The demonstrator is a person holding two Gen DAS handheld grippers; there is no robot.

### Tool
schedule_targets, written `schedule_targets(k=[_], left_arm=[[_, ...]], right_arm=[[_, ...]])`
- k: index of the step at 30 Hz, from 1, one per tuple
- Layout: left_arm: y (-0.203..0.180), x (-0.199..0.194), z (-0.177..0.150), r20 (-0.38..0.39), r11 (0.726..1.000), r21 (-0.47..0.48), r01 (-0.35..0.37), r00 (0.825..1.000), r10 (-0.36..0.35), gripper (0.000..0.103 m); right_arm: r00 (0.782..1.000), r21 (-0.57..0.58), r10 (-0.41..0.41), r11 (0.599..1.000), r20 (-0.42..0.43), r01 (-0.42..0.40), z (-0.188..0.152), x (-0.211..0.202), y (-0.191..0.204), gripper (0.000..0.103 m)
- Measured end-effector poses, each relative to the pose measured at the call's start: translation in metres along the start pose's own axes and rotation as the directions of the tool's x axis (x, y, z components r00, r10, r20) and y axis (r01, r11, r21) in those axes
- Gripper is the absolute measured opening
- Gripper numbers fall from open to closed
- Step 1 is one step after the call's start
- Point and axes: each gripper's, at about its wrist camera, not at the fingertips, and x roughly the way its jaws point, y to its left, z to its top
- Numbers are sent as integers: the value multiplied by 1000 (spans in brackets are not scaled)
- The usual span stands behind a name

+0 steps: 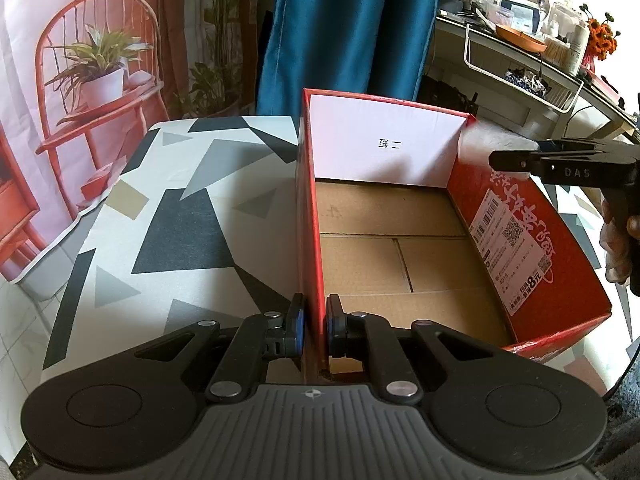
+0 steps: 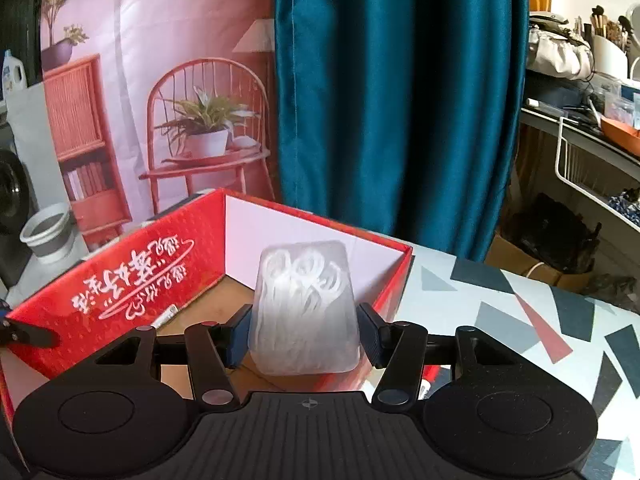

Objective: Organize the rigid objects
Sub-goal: 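Carry the floss-pick box into the red shoebox and release it, then return the right tool to the items and approach the purple cylinder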

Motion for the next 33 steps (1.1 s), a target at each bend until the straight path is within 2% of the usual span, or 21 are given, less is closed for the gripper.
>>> schedule_targets(k=[3,5,11,15,23,27,33], left_arm=[[1,0,0,0,1000,-7,-1,1000,1,12],[1,0,0,-1,1000,-9,0,1000,0,12],[0,0,0,-2,1000,-8,-5,1000,5,12],[-1,1,-2,-5,1000,-8,-14,1000,14,12],[0,0,0,-7,1000,-15,-13,1000,12,12],[0,0,-1,-7,1000,-15,-15,1000,15,12],[0,0,-1,-8,1000,-15,-17,1000,17,12]], right_arm=[[1000,29,1,1000,1,-1,-3,-3,-2,52],[999,54,-17,998,31,15,-7,-10,-3,52],[997,192,-35,981,69,21,-31,-42,-25,53],[992,221,-94,973,88,73,-51,-66,-39,53],[972,298,-231,927,-32,230,-113,-71,-71,51],[971,356,-212,904,-110,237,-143,-59,-72,48],[957,286,-241,917,-161,279,-152,-49,-59,51]])
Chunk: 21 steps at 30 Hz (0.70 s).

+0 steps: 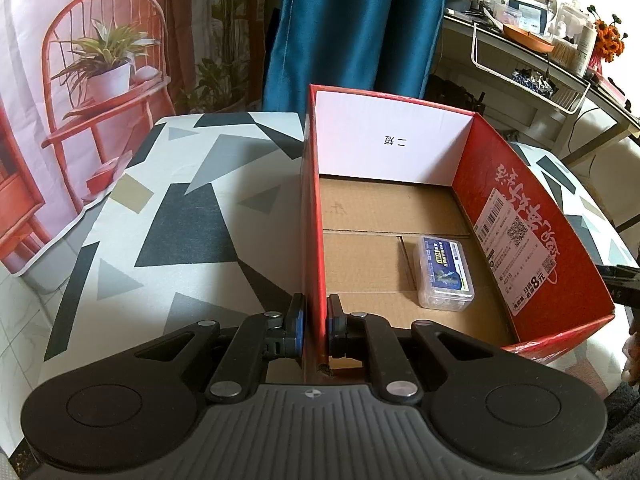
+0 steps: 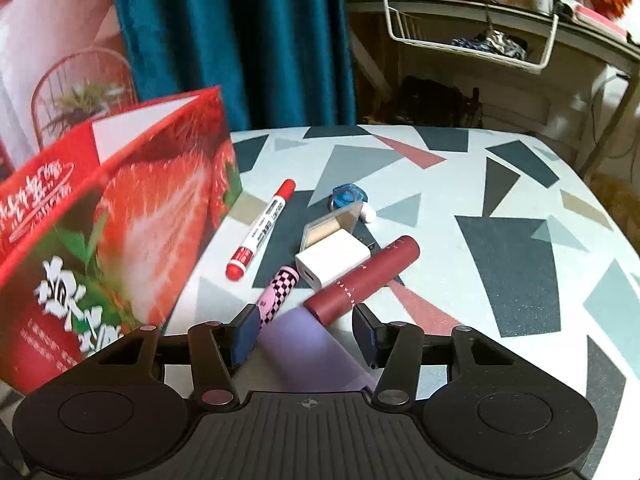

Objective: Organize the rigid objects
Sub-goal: 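Return the right tool to the items and approach the purple cylinder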

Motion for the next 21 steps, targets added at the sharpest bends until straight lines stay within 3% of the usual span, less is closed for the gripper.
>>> schedule_targets(k=[9,11,13,17,21], left_arm=[[0,0,0,0,1000,0,-1,1000,1,12],[1,0,-1,1,1000,-5,1,1000,-1,12],[3,0,-1,-3,1000,-20,9,1000,-9,12],[3,0,-1,-3,999,-30,15,1000,-15,12],[4,0,-1,-5,999,-32,14,1000,-14,12]], right_arm=[[995,85,-44,995,-86,51,-13,-7,-3,55],[995,84,-39,995,-96,47,-13,-8,-3,63],[990,55,-65,996,-126,73,-14,-5,1,65],[979,29,-108,993,-172,114,-15,4,7,54],[982,68,-57,995,-179,70,-7,9,11,48]])
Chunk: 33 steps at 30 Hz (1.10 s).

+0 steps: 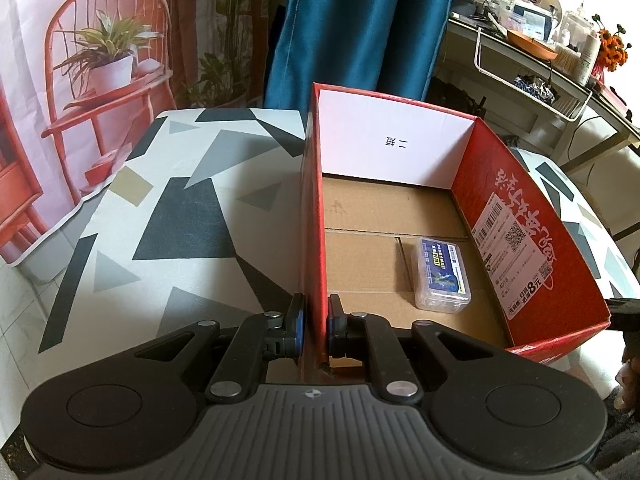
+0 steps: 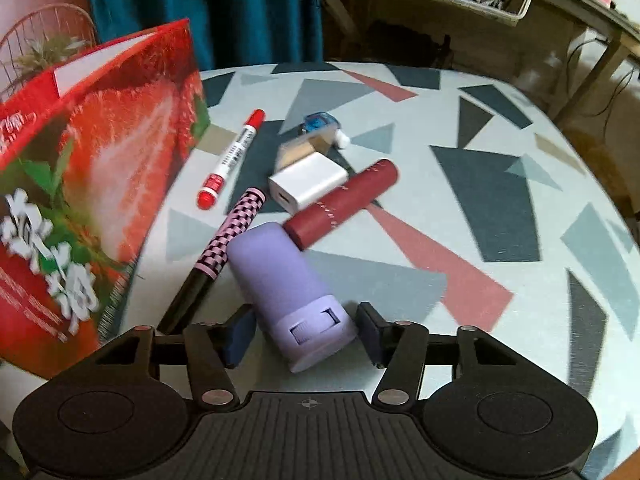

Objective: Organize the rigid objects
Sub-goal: 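Return the right tool to the items and approach the purple cylinder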

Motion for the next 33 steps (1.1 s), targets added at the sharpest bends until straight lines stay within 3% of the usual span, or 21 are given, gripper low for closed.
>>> schedule_targets(k=[8,13,18,23,27,30,33], left_arm=[[-1,-2,0,2,1000,-4,-3,1000,3,12],[0,-3,-1,8,1000,-10,0,1000,0,12],[0,-3,-1,8,1000,-10,1,1000,-1,12],[0,-3,-1,9,1000,-10,1,1000,-1,12],[0,-2,-1,8,1000,-7,1,1000,-1,12],[-1,-3,-1,7,1000,-3,-5,1000,5,12],[-2,-3,-1,10,1000,-7,-6,1000,6,12]], right_arm=[[999,82,35,996,-15,-34,24,17,10,46],[987,137,155,979,-33,-150,30,17,4,47],[982,83,181,981,-60,-176,21,10,4,48],[972,34,223,975,-71,-221,15,7,12,39],[964,-57,254,964,-74,-258,16,4,34,39],[977,-160,204,964,-68,-212,18,-3,48,39],[982,-208,188,960,-11,-186,17,-17,49,39]])
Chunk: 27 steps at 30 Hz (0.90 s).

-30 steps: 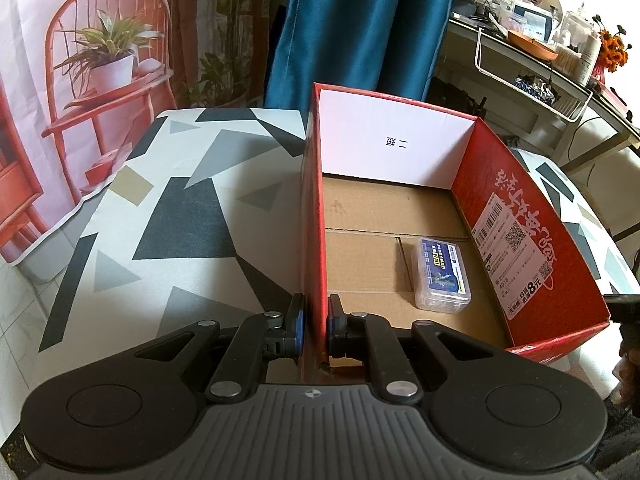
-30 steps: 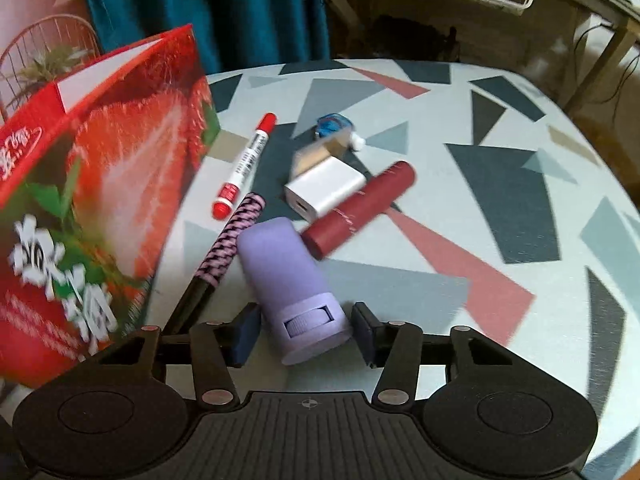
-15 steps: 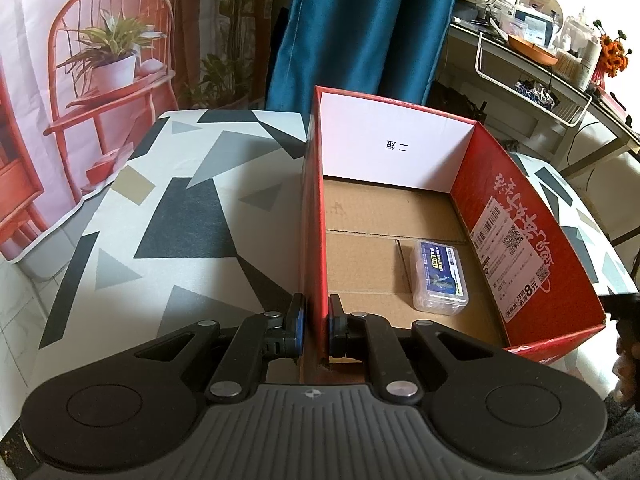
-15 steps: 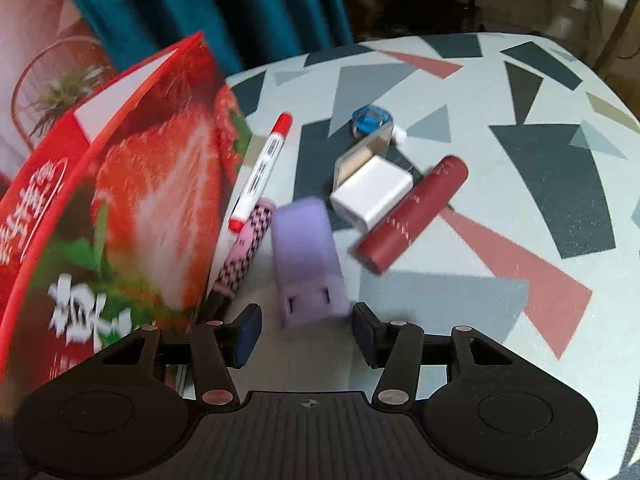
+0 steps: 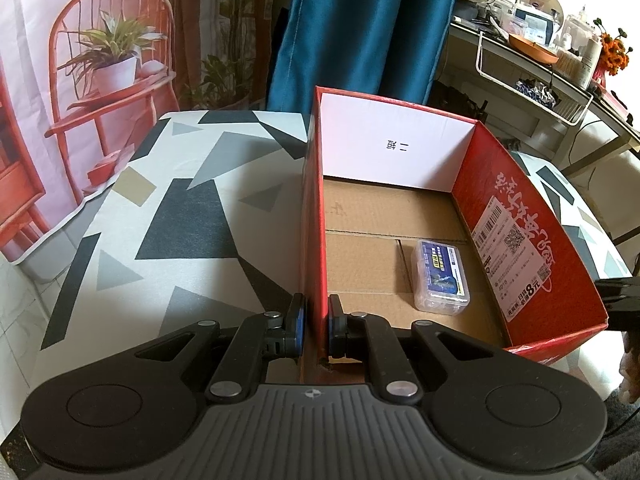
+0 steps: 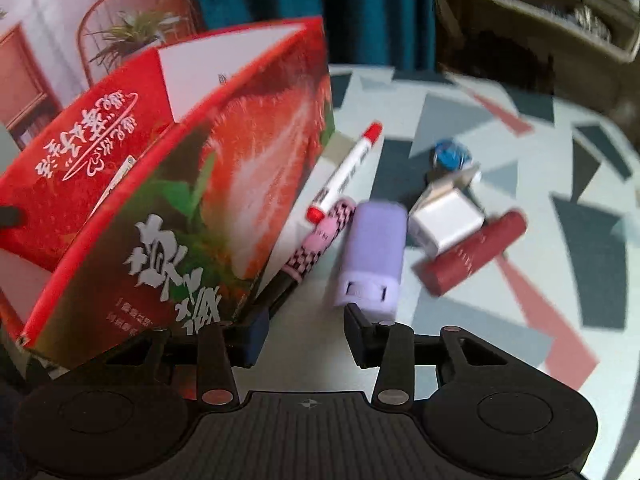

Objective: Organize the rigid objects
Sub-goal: 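Return the right tool to the items and approach the purple cylinder, then grasp the purple cylinder with the right gripper and lift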

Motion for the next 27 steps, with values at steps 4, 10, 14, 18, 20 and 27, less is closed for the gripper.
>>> schedule_targets(k=[4,10,14,18,20,27], left_arm=[[-1,-1,-1,6,1000,-11,-7,1000,7,11],[-2,-1,-1,7,1000,-17,-14,1000,14,11],[-2,-2,0,7,1000,-19,-17,1000,17,11],[-2,-2,0,6,1000,-17,-21,1000,21,11],[-2,-2,0,6,1000,-17,-21,1000,21,11],[-2,-2,-1,5,1000,-18,-20,1000,21,11]], right_arm=[[995,5,-48,999,88,47,4,-12,-10,40],[995,14,-82,997,63,81,4,4,-32,41],[999,56,-41,998,35,39,-3,12,-39,43],[1000,49,6,999,-1,-6,-5,17,-29,45],[999,35,31,999,-5,-31,-4,19,-22,45],[998,-110,58,992,-3,-58,7,23,0,51]])
